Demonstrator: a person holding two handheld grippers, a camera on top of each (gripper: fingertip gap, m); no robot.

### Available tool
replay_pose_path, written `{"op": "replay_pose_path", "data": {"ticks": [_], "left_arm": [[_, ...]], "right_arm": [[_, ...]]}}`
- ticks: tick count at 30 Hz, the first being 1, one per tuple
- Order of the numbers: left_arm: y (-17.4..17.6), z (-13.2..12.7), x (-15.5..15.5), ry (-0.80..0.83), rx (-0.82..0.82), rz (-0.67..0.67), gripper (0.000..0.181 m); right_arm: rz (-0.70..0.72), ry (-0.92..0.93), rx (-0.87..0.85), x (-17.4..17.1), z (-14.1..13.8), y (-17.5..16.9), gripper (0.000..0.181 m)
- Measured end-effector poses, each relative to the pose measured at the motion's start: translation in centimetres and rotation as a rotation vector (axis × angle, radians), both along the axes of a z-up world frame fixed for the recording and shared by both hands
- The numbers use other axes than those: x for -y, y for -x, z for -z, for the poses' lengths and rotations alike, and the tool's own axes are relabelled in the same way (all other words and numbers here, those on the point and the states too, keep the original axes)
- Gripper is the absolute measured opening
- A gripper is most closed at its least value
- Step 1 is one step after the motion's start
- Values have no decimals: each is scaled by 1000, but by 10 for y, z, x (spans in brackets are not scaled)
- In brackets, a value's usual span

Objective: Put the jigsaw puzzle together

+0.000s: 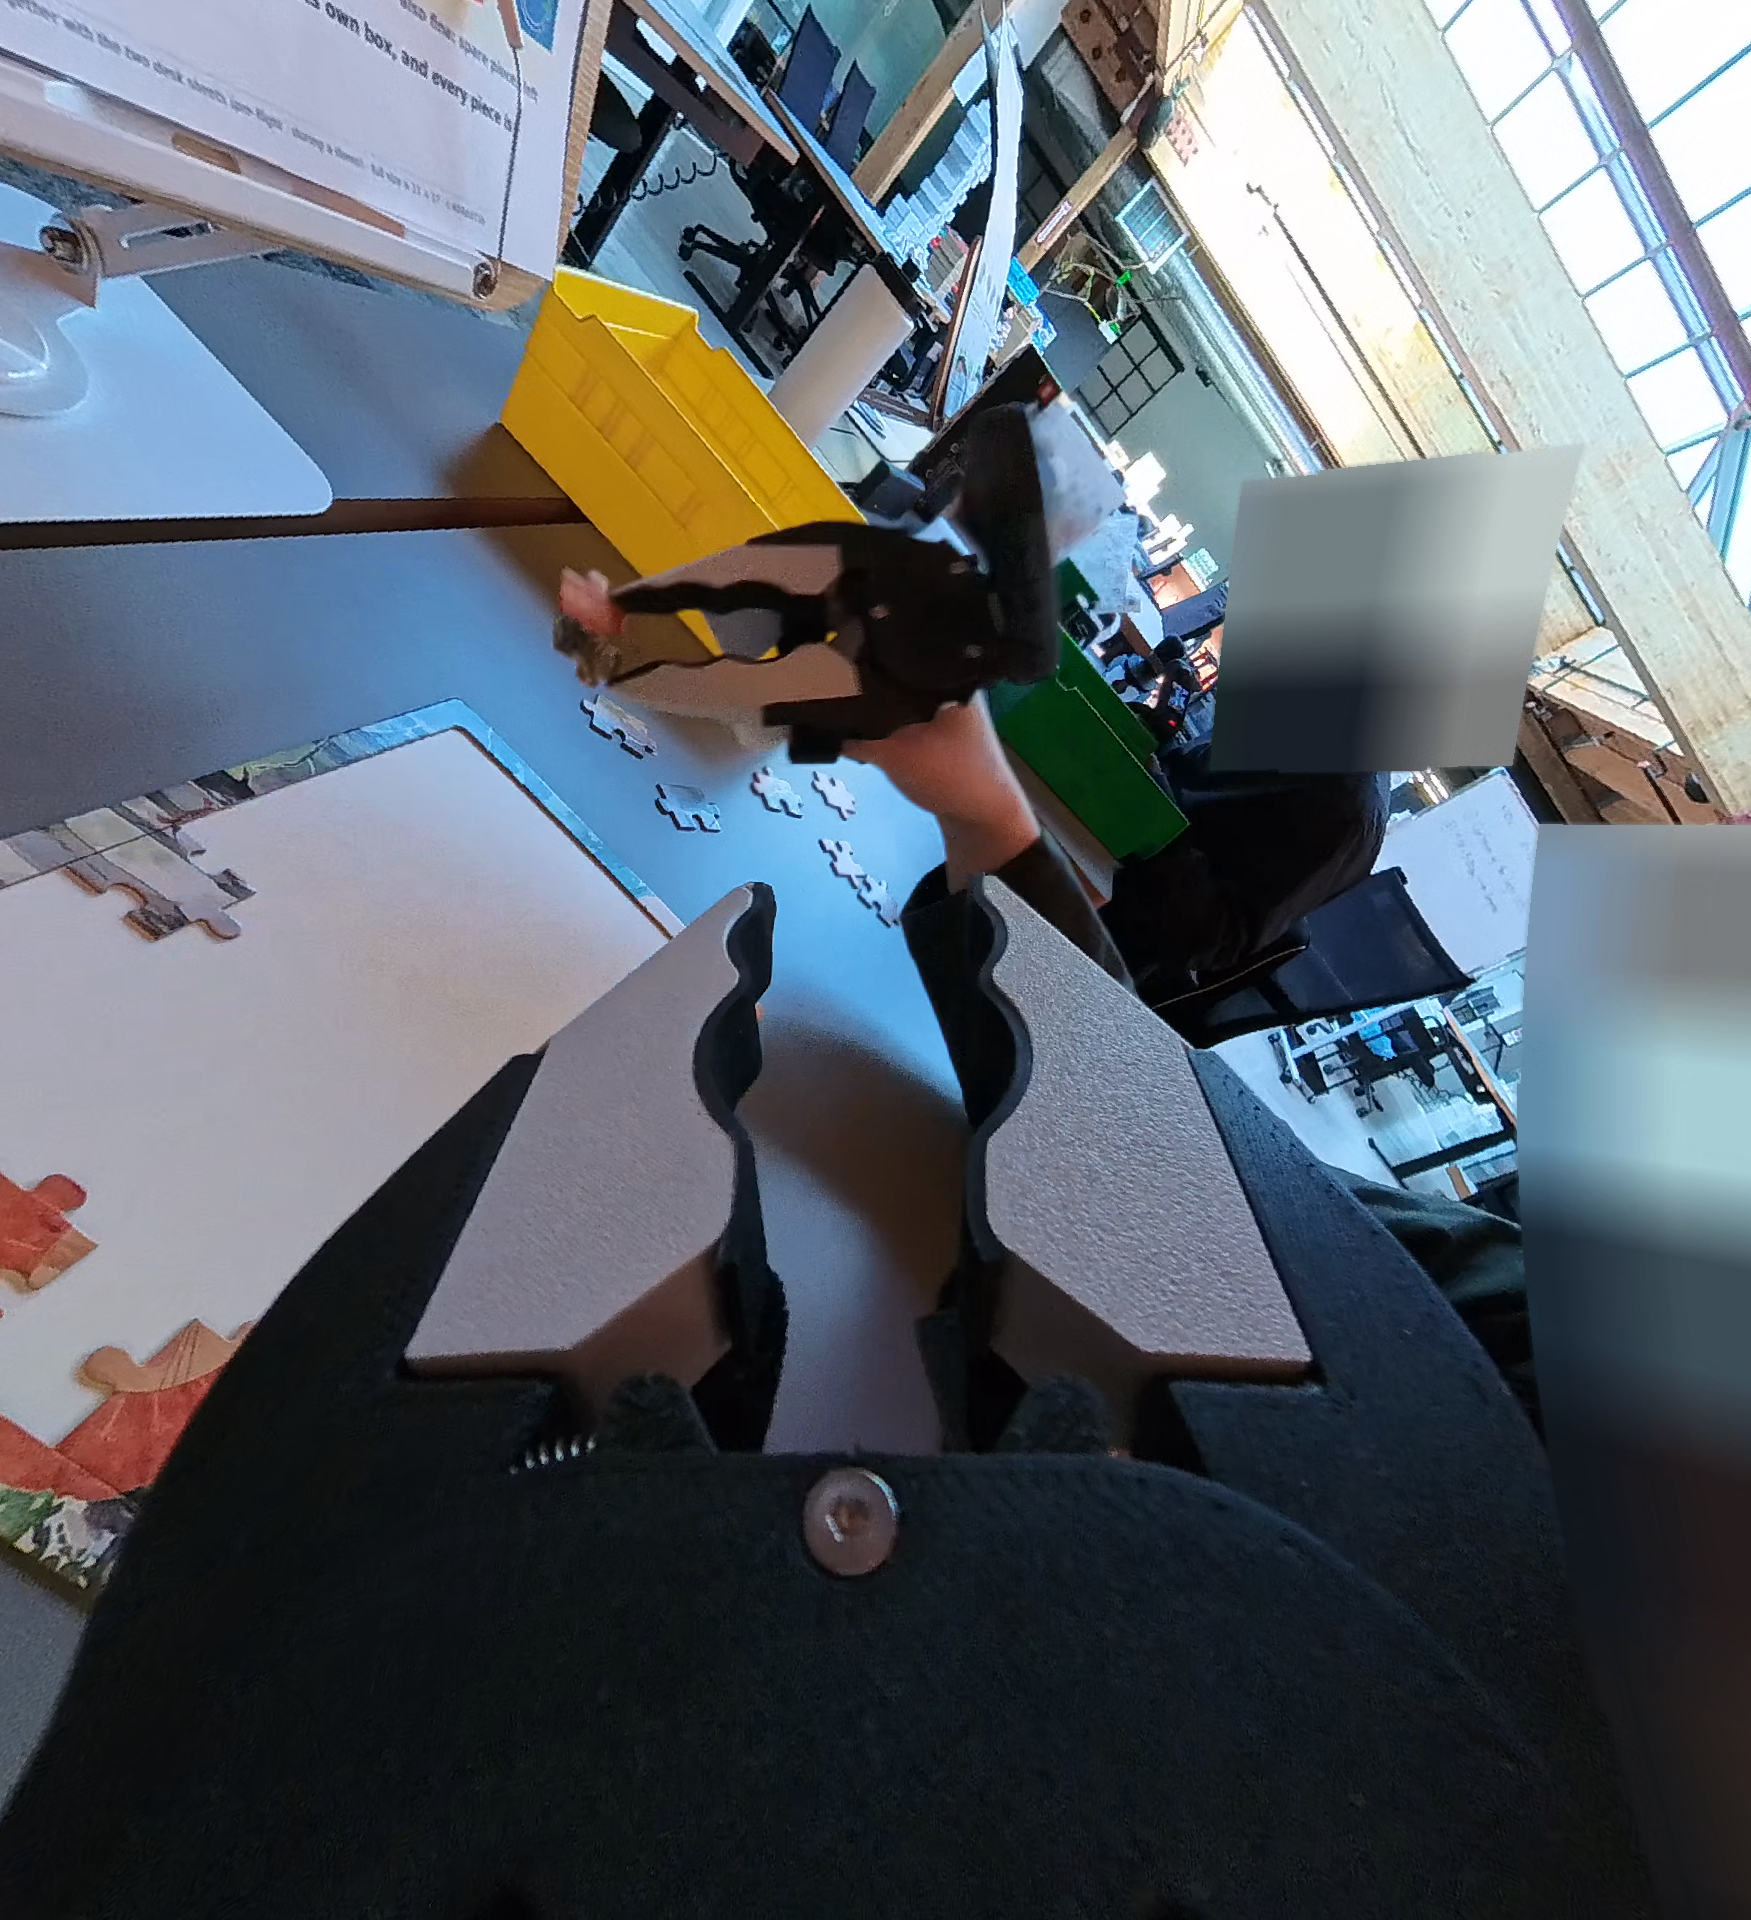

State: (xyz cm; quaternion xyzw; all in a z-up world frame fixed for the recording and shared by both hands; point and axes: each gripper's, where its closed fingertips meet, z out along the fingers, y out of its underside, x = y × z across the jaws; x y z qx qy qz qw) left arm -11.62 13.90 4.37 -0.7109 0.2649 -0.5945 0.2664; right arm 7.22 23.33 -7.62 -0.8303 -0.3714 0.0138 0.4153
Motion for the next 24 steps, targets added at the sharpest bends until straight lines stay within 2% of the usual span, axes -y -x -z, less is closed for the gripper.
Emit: {"op": "replay_pose_path", "data": {"ticks": [4,10,13,16,21,24], "left_arm": [[3,0,-3,2,0,-8,34],[6,-1,-4,11,8,-12,34],[8,-3,-5,7,15,-16,33],[9,-4,-6,11,22,-20,33],[10,-5,-6,11,23,-22,34],[10,-3,-8,14,20,-27,34]], "right_arm": [[-13,-12,19,-10,23,12,34],[95,75,-57,-15,46,35,34],[131,63,-38,-18,49,40,34],[130,24,-22,-19,44,42,34],[148,-20,-109,-20,28,45,34],[9,-173,-235,-12,-6,72,34]]}}
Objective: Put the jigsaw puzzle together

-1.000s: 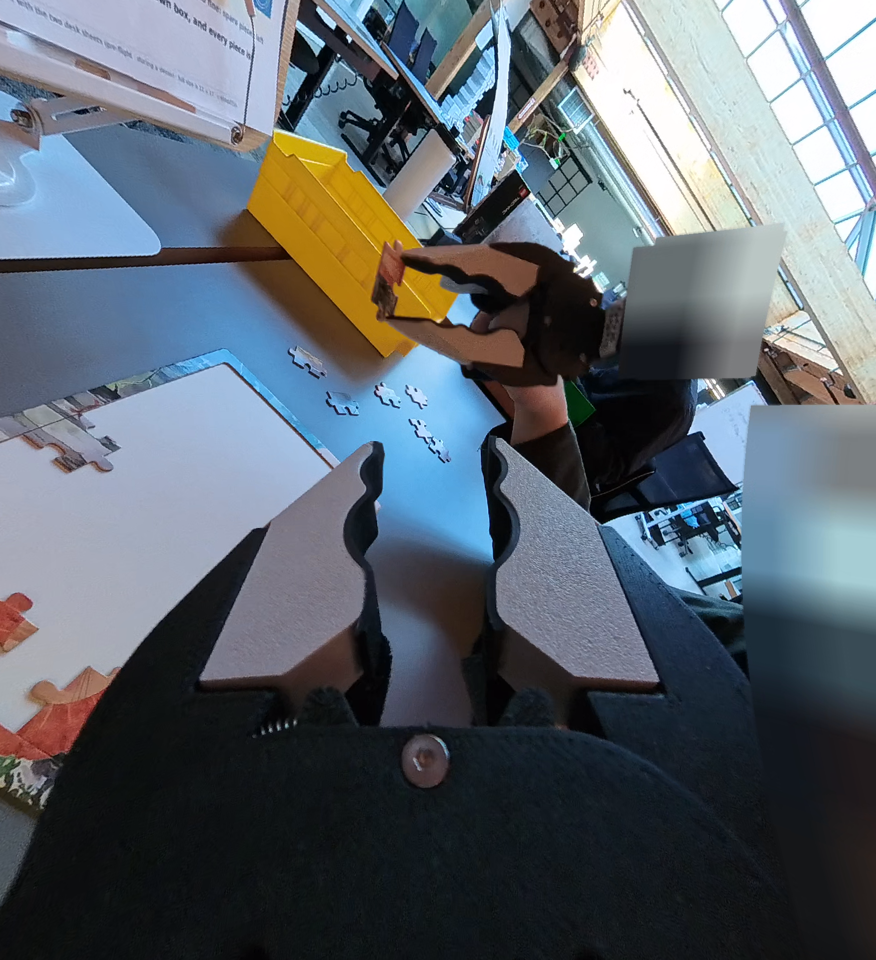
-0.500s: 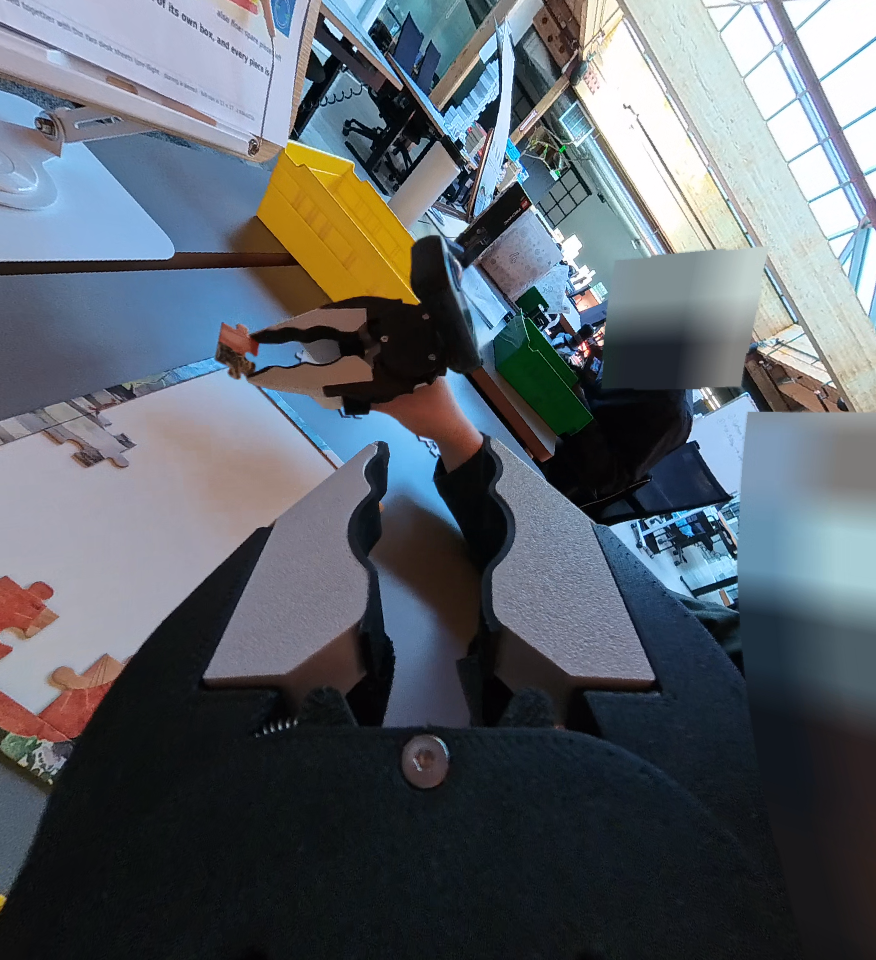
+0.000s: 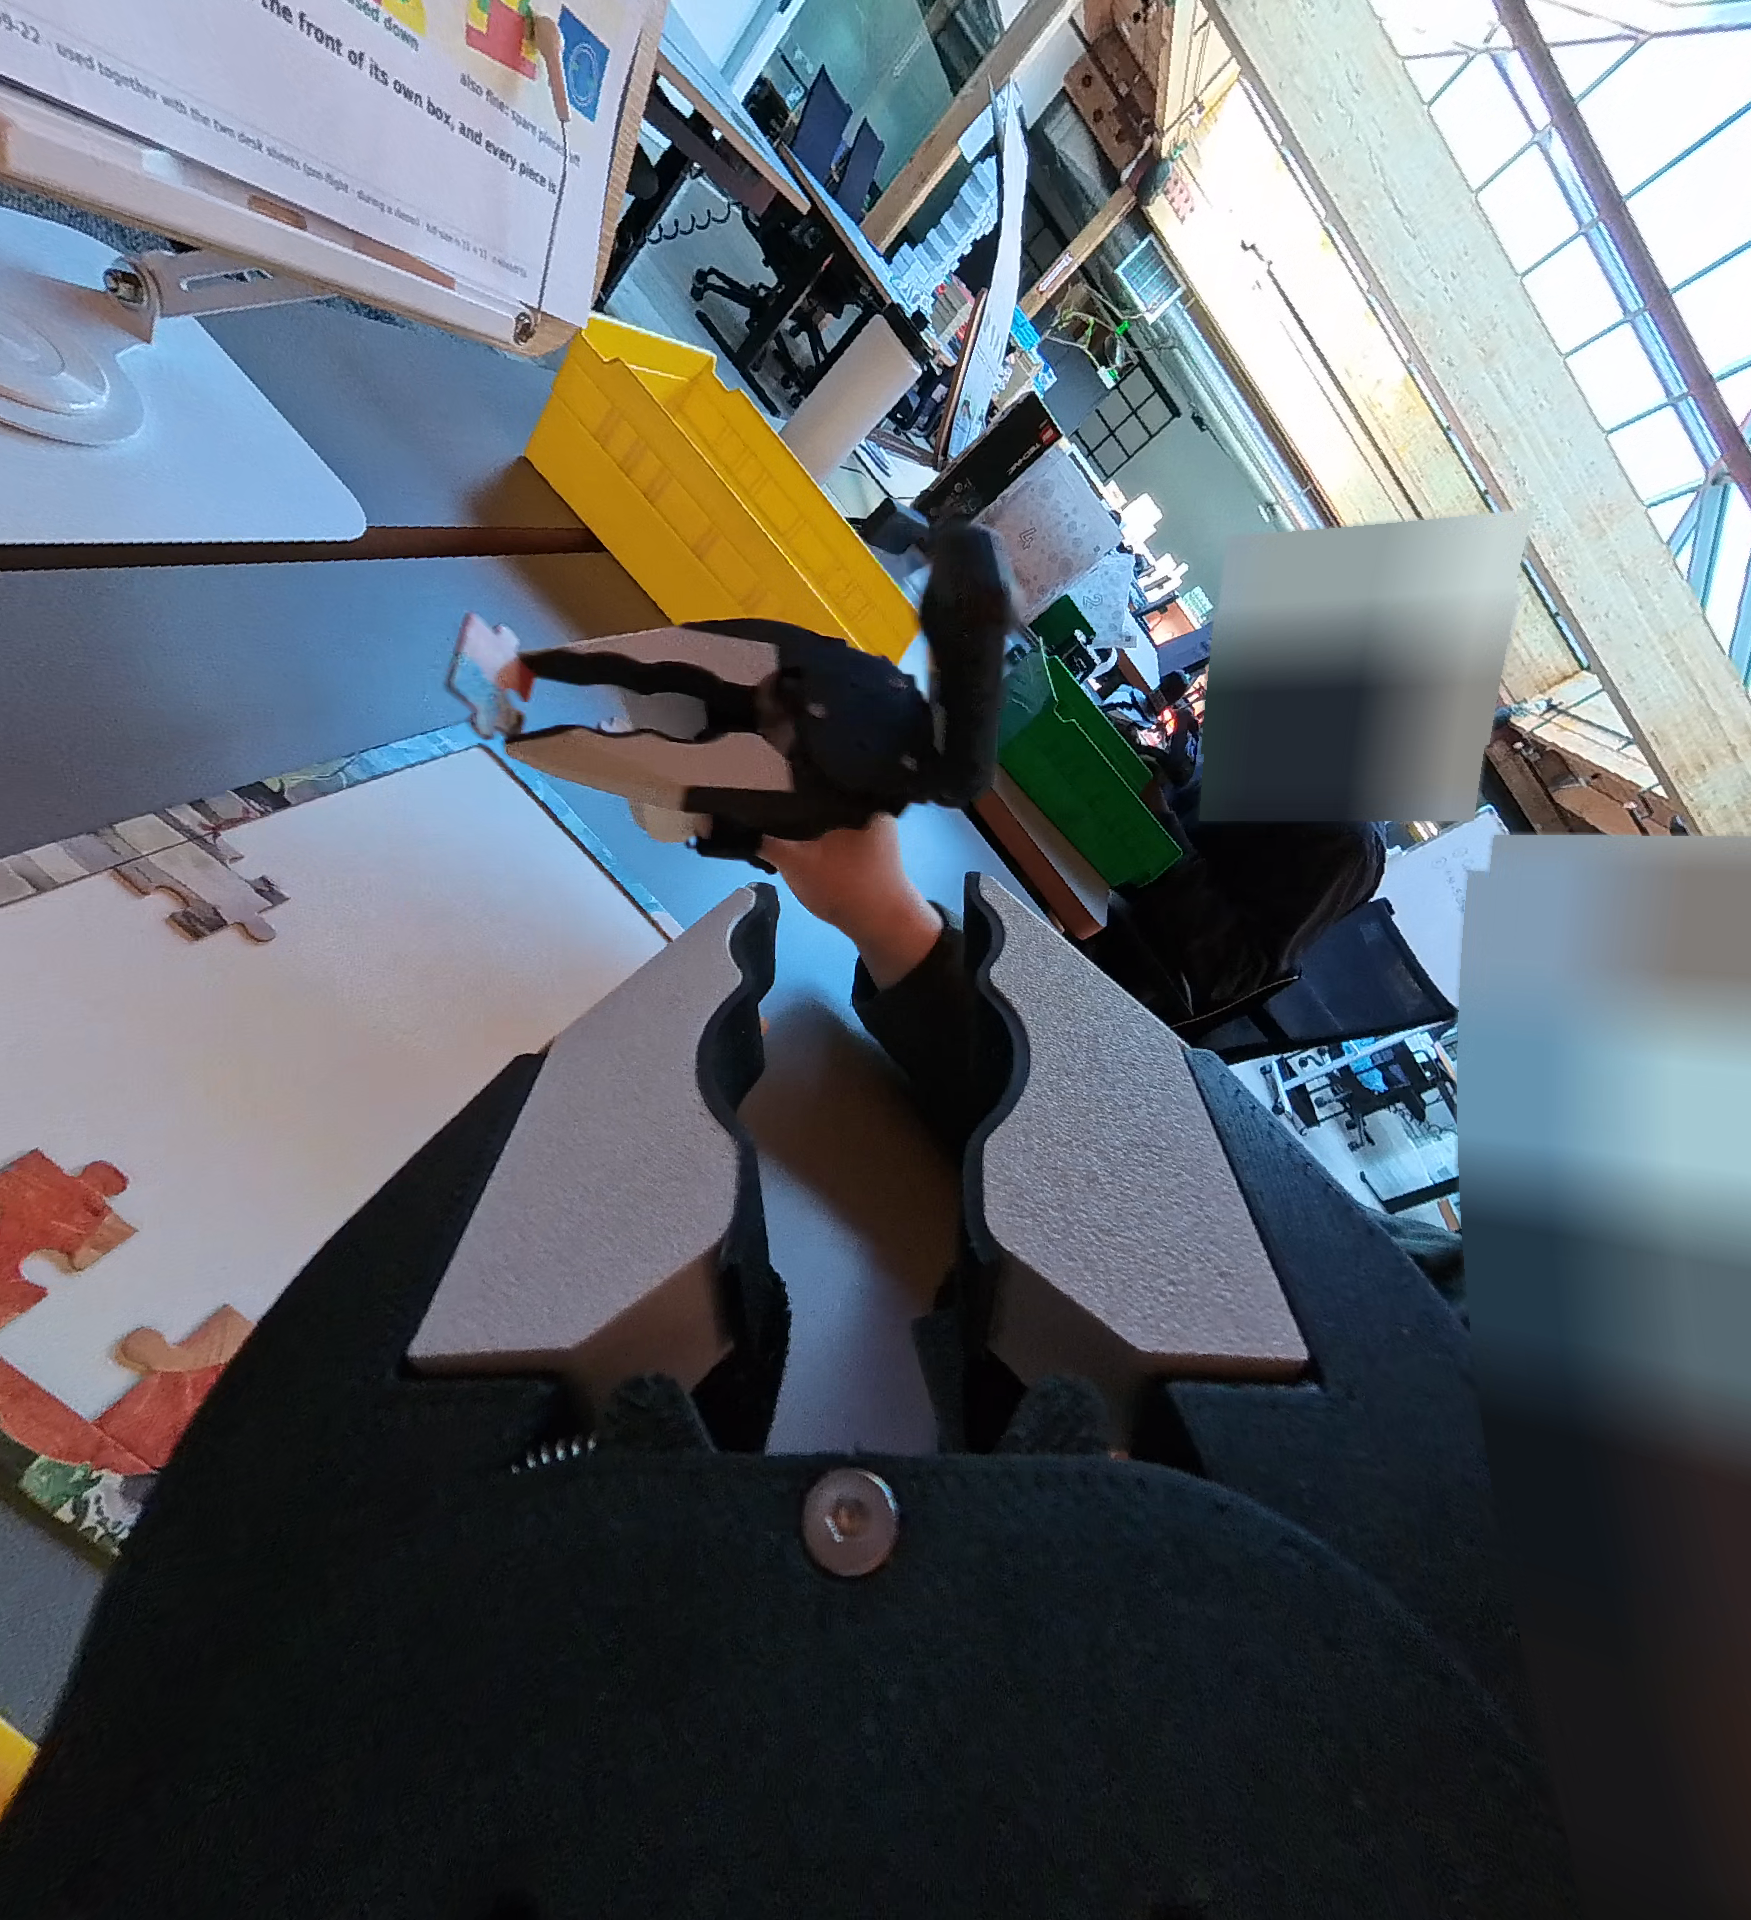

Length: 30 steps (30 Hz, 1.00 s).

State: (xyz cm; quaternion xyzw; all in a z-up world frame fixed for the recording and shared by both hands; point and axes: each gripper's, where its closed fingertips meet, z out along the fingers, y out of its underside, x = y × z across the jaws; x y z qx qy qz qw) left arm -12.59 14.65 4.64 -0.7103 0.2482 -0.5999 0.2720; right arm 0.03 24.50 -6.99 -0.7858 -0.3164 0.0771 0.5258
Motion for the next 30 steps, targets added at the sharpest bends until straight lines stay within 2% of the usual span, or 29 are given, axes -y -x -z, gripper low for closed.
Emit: {"op": "replay_pose_path", "data": {"ticks": [2,5,9,13,22,23,24,26,28,30], "left_arm": [[0,3,-2,4,-8,-8,34],[0,8,-8,3,-25,-39,38],[4,10,-16,-32,-50,-91,46],[8,9,-18,-59,-67,-107,46],[-5,6,-1,-90,-60,-2,24],[-6,6,0,-97,-57,8,18],[-6,5,2,-107,-54,21,3],[-4,7,2,-124,-82,25,0],[0,11,3,-128,-127,36,0],[6,16,3,-124,-171,41,0]], "right_arm": [[-47,-190,-66,11,-35,16,33],[-85,-333,-137,30,-69,38,33],[-129,-426,-159,54,-94,69,33],[-181,-484,-184,76,-110,95,34],[-204,-484,-183,89,-113,115,34],[-210,-482,-187,90,-112,117,33],[-218,-477,-188,91,-111,118,34],[-246,-476,-183,93,-110,121,34],[-326,-476,-100,94,-103,124,33],[-411,-459,59,93,-88,120,28]]}}
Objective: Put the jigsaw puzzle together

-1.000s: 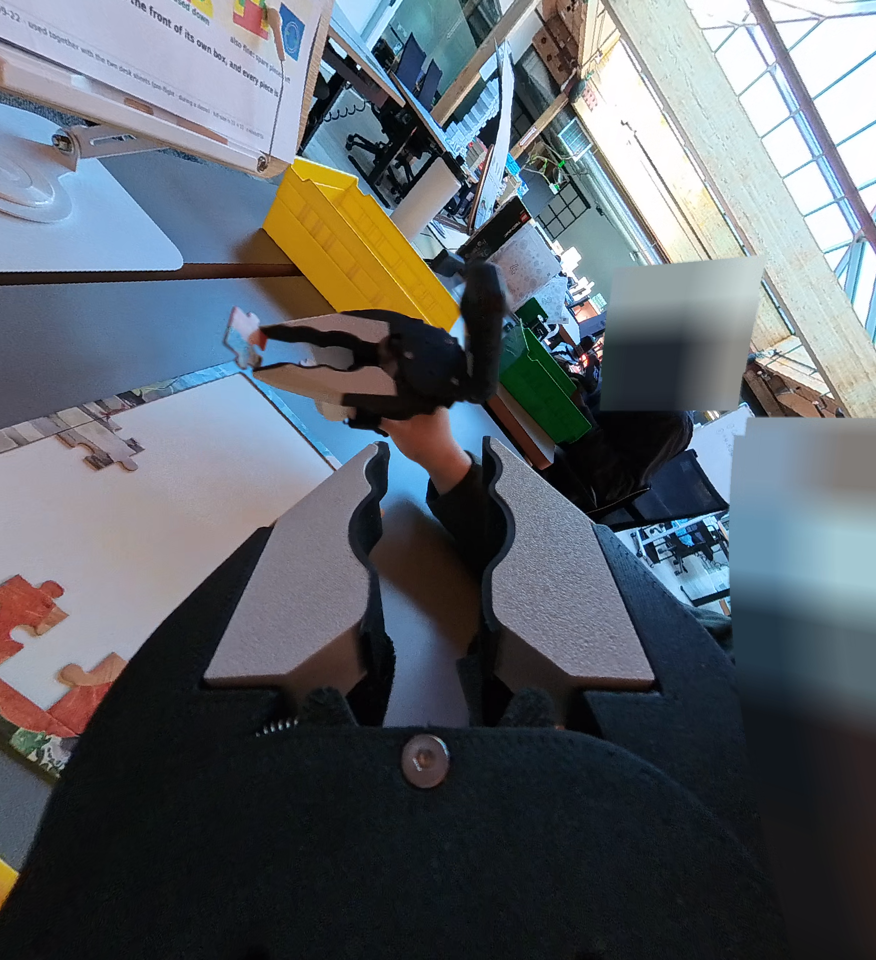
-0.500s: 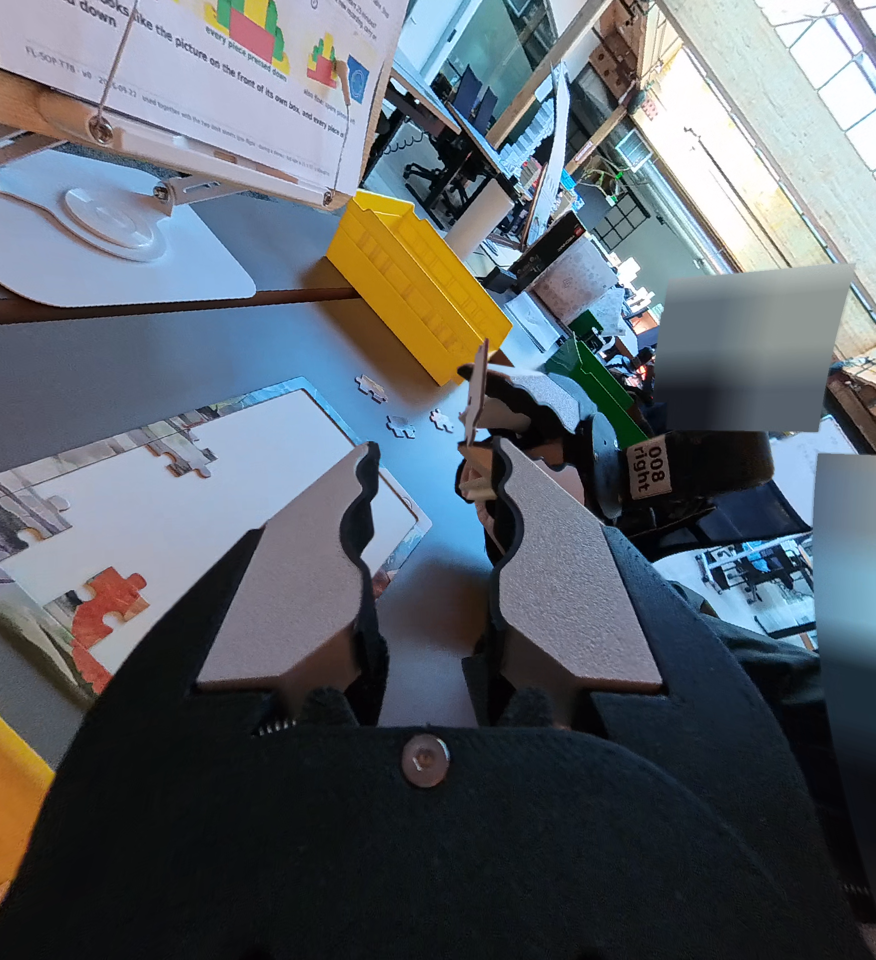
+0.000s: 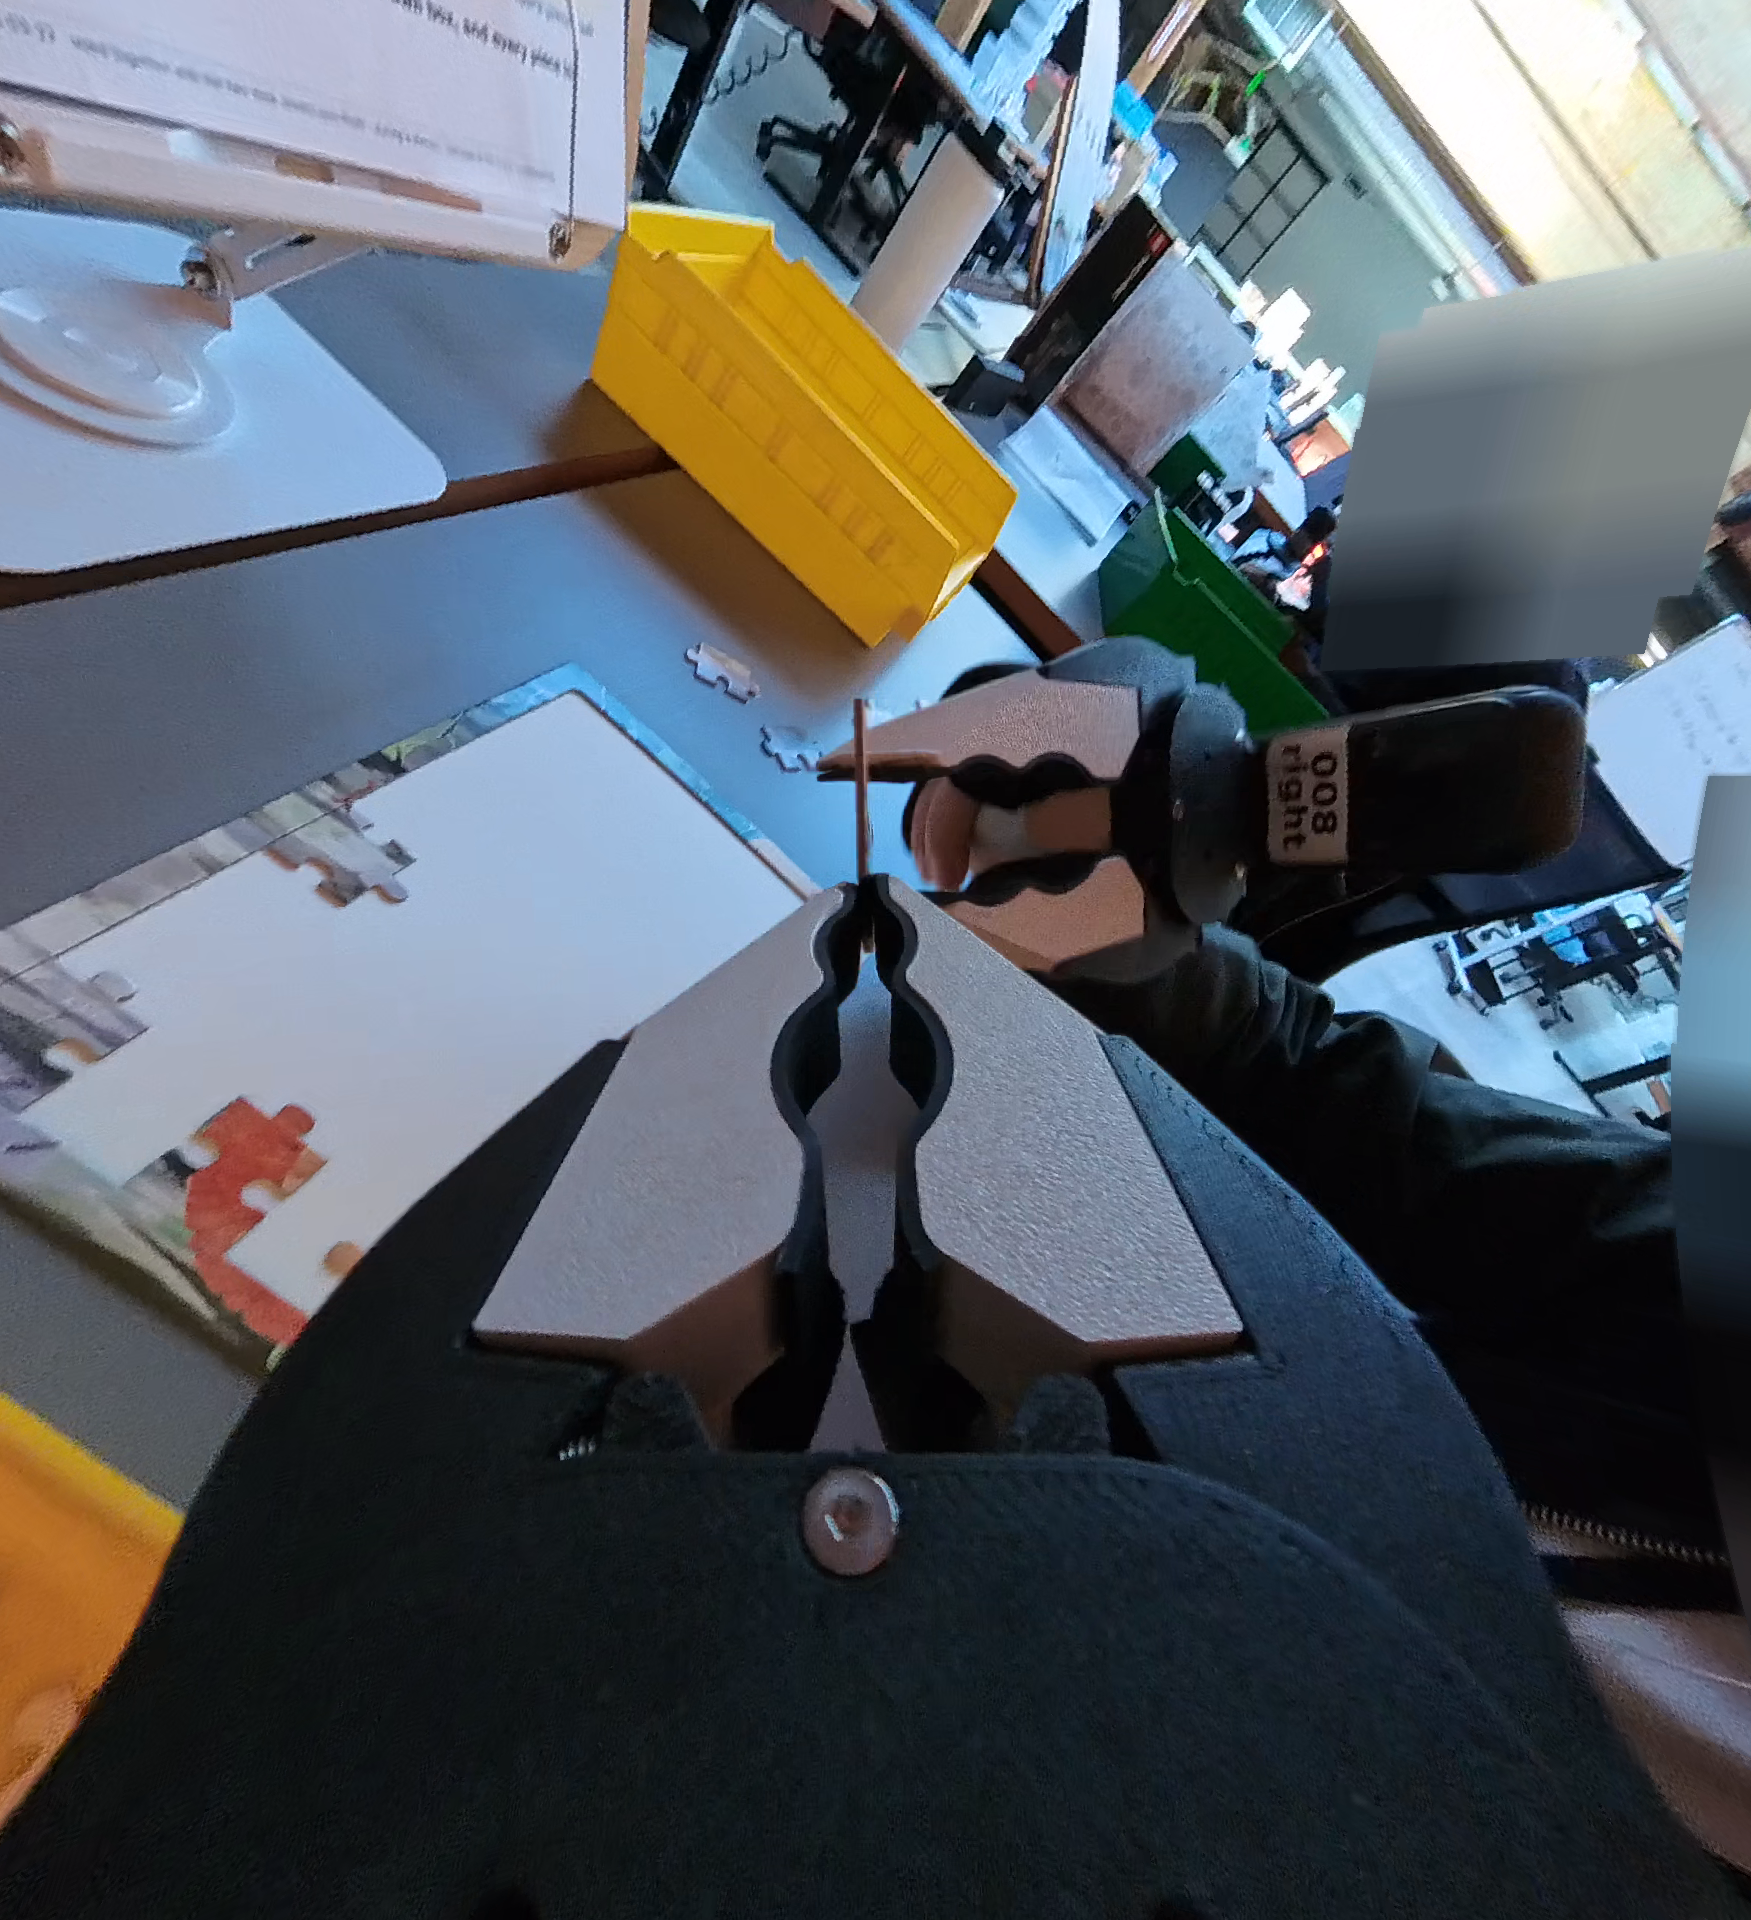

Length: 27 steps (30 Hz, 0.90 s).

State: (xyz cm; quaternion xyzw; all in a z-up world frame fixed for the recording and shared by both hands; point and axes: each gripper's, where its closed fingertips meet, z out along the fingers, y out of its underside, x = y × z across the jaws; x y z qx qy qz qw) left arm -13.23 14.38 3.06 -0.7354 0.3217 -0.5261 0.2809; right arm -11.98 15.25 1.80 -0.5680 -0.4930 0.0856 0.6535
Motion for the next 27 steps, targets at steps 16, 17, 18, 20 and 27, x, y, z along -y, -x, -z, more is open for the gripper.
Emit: {"op": "replay_pose_path", "data": {"ticks": [16,17,18,20,27], "left_arm": [[-4,62,37,95,-339,217,0],[-4,61,37,99,-331,217,0],[-5,60,38,103,-324,220,0],[-6,57,37,96,-310,215,0],[-4,52,17,139,-251,97,32]], "right_arm": [[-151,-143,500,26,48,1,34],[-148,-140,494,26,46,0,36],[-145,-138,487,26,44,-1,38],[-155,-127,475,28,42,-1,32],[-11,-33,520,-6,43,-50,32]]}}
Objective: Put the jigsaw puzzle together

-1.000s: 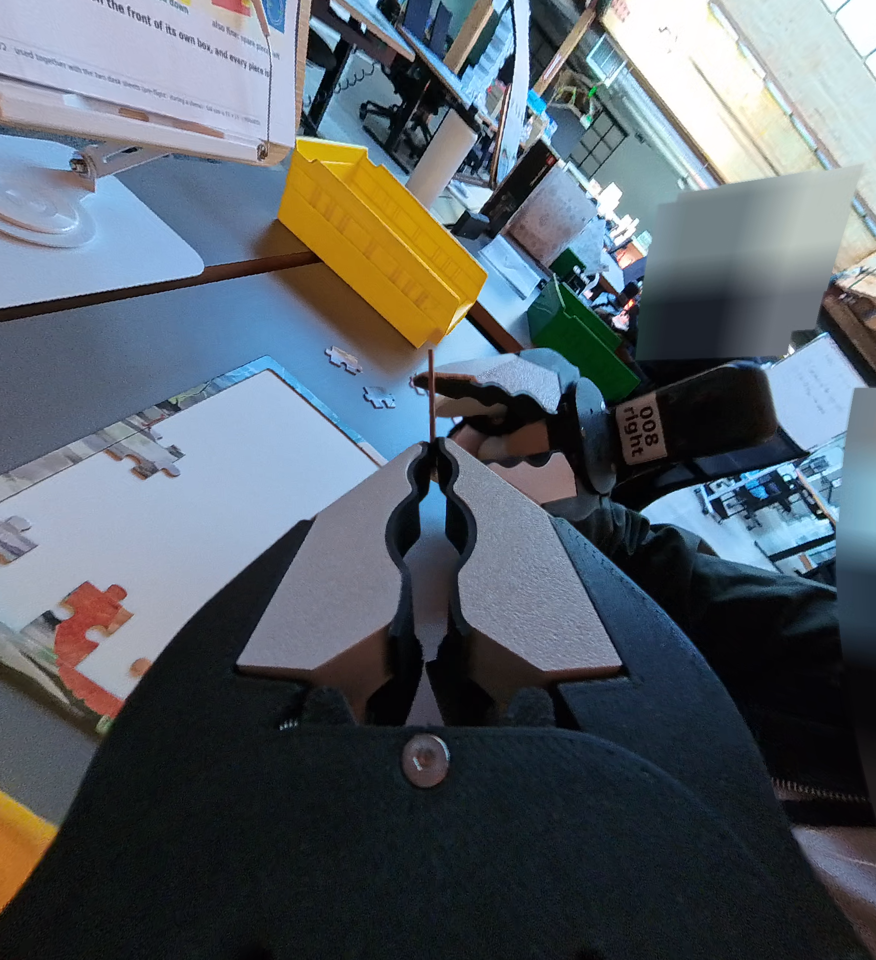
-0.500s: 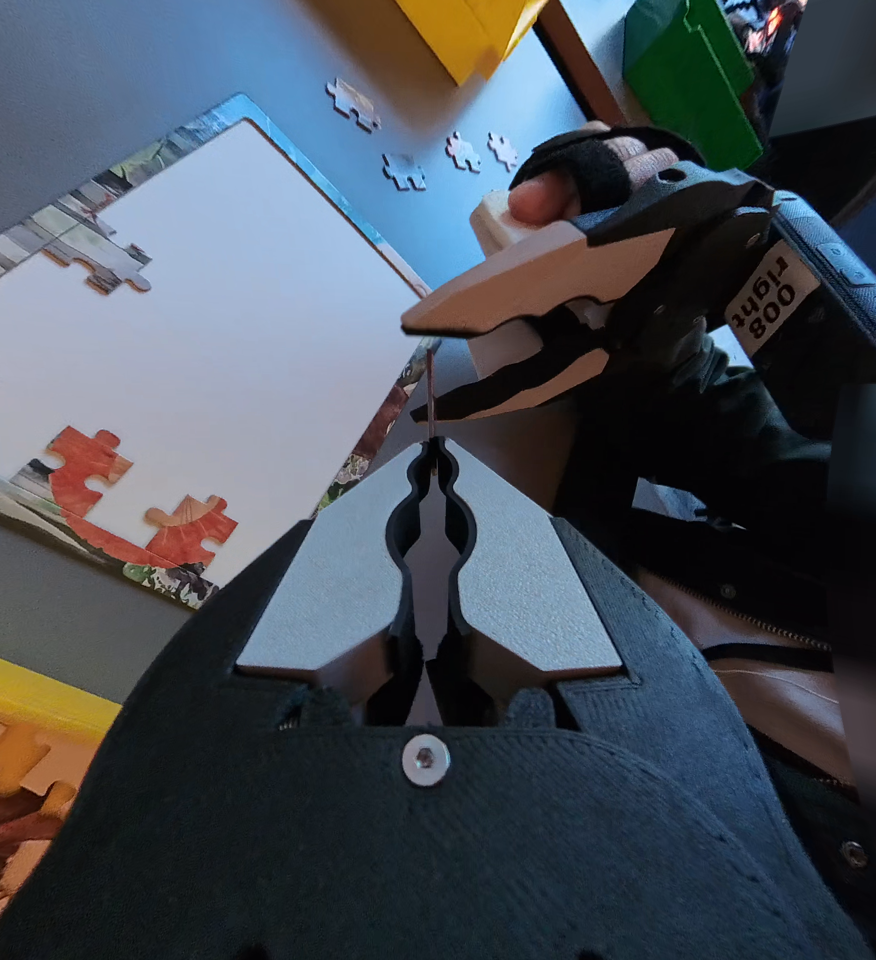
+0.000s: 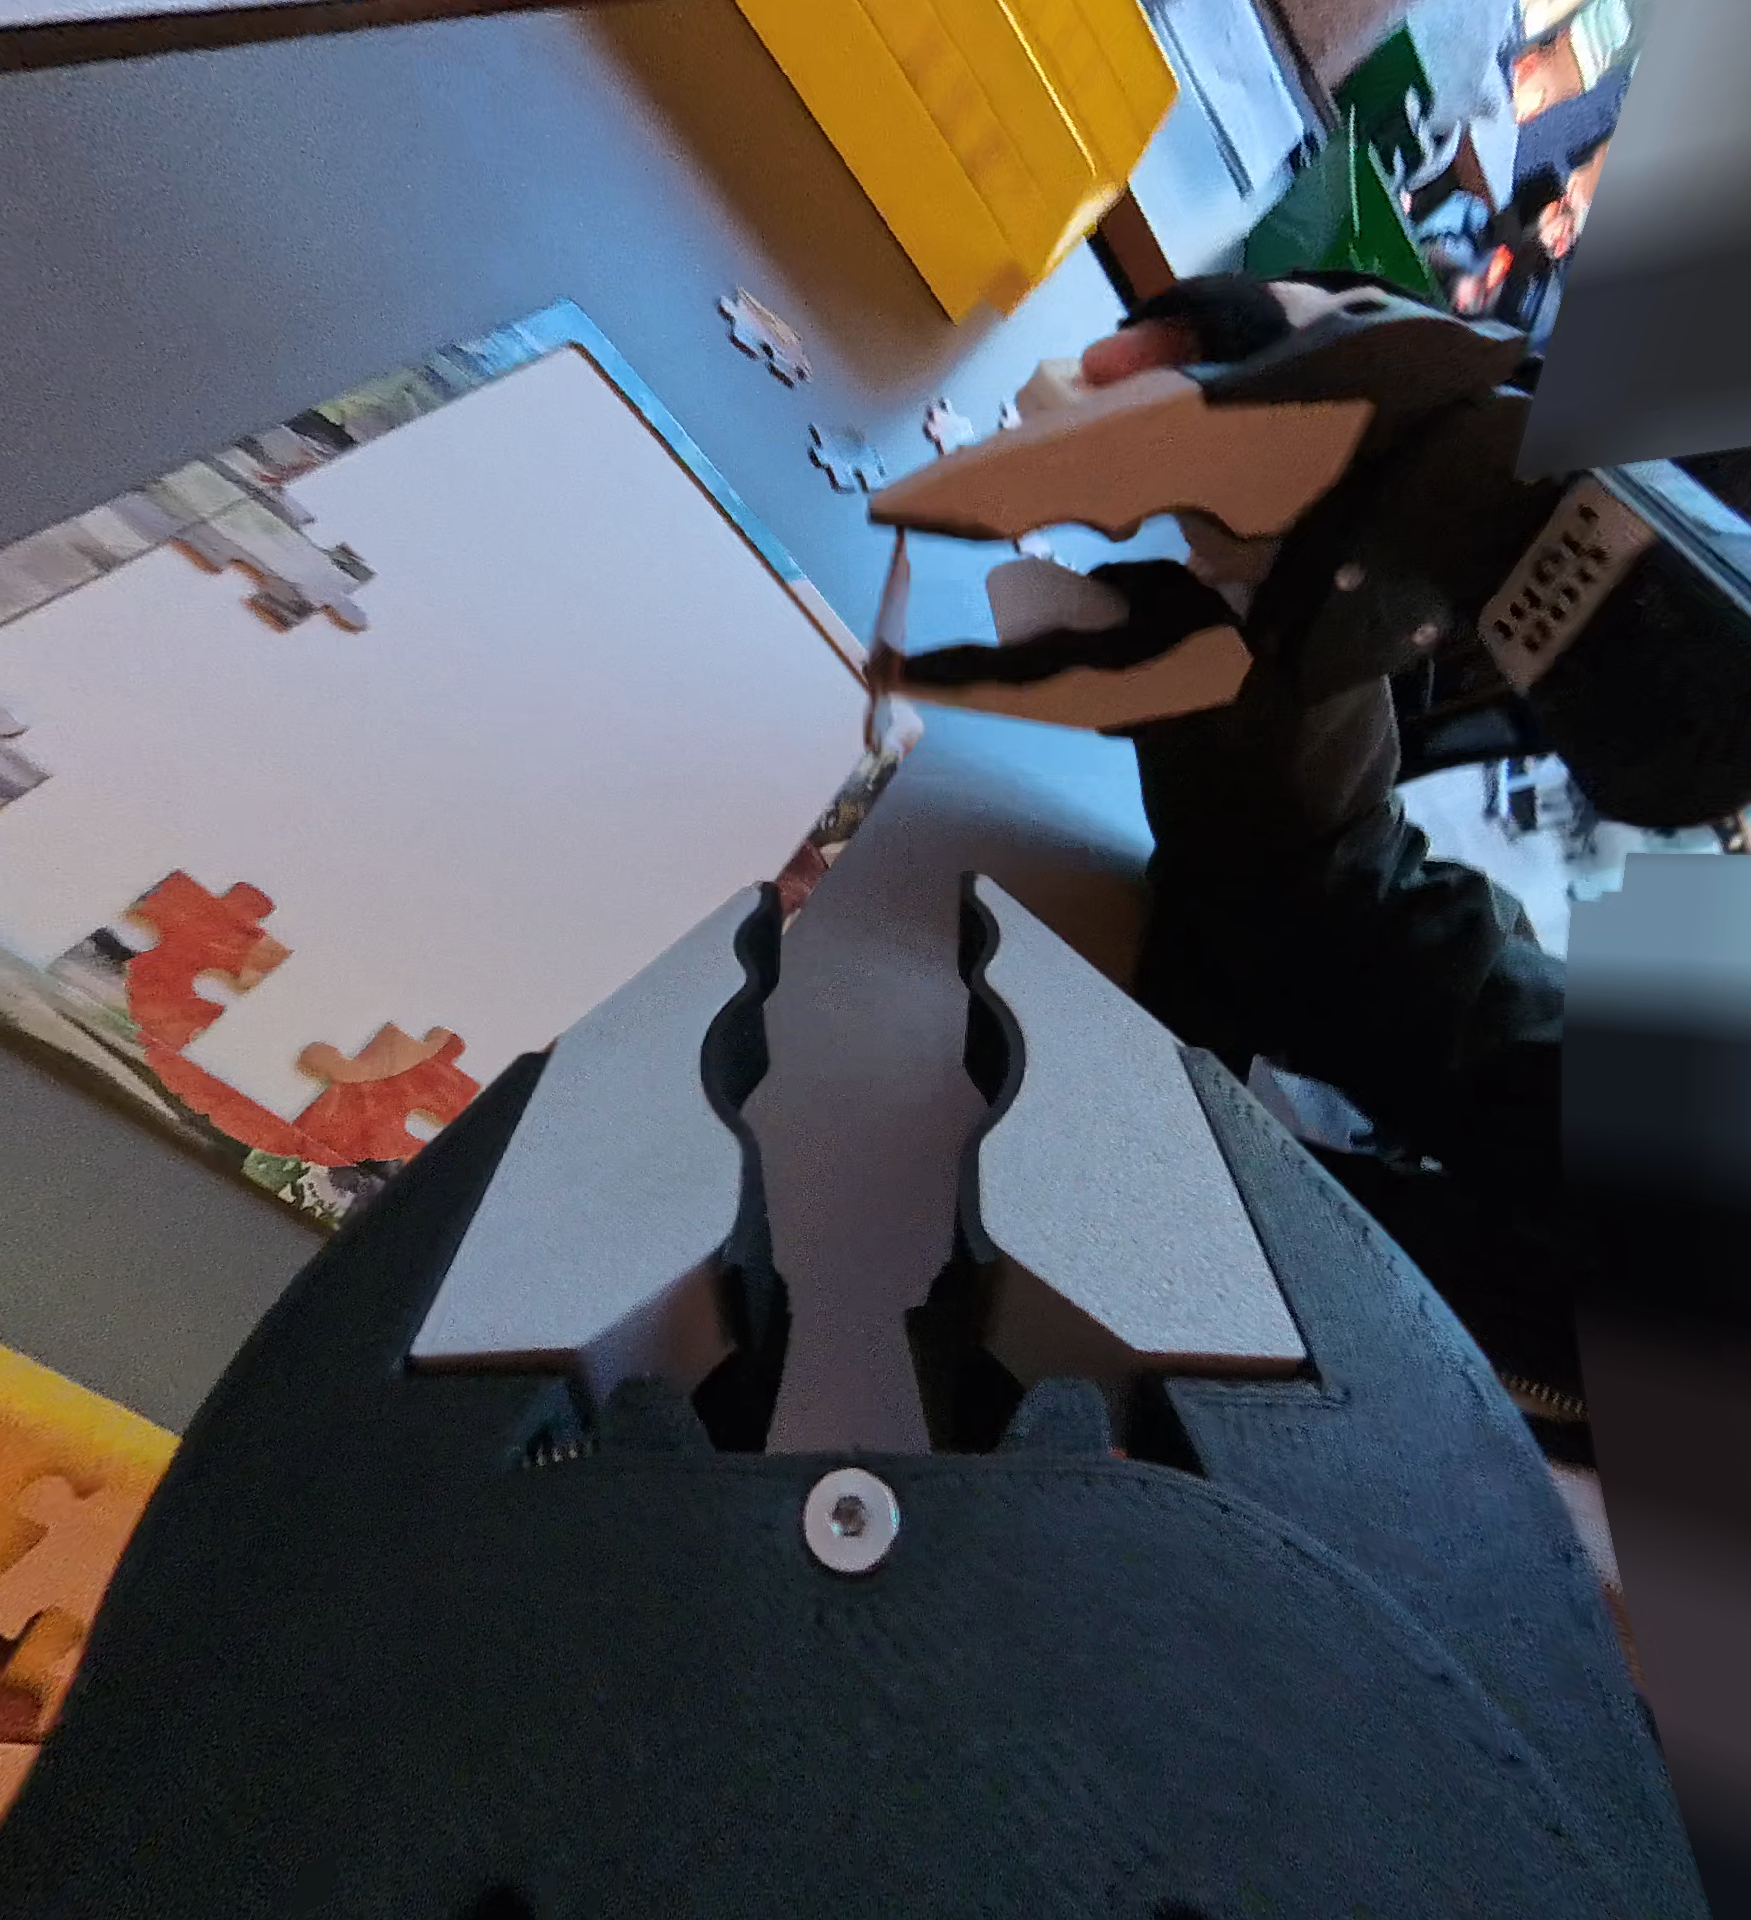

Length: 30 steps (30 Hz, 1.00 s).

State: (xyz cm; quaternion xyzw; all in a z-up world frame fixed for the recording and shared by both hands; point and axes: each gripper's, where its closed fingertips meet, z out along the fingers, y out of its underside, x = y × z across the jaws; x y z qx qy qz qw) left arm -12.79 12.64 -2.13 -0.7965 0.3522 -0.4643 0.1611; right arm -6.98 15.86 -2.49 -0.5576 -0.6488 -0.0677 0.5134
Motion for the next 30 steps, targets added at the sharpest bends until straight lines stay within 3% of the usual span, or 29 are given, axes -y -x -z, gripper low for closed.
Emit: {"op": "replay_pose_path", "data": {"ticks": [5,9,16,24,30], "left_arm": [[12,-10,-12,27,58,-68,26],[15,-9,-11,20,43,-65,25],[17,-11,-10,60,72,-61,24],[11,-17,0,70,93,-23,24],[4,-20,8,59,92,3,23]], "right_arm": [[219,343,-4,-55,79,-65,33],[258,591,-24,-66,114,-75,33],[236,754,15,-76,137,-79,33],[226,745,47,-82,135,-85,37],[235,843,-45,-81,139,-84,34]]}}
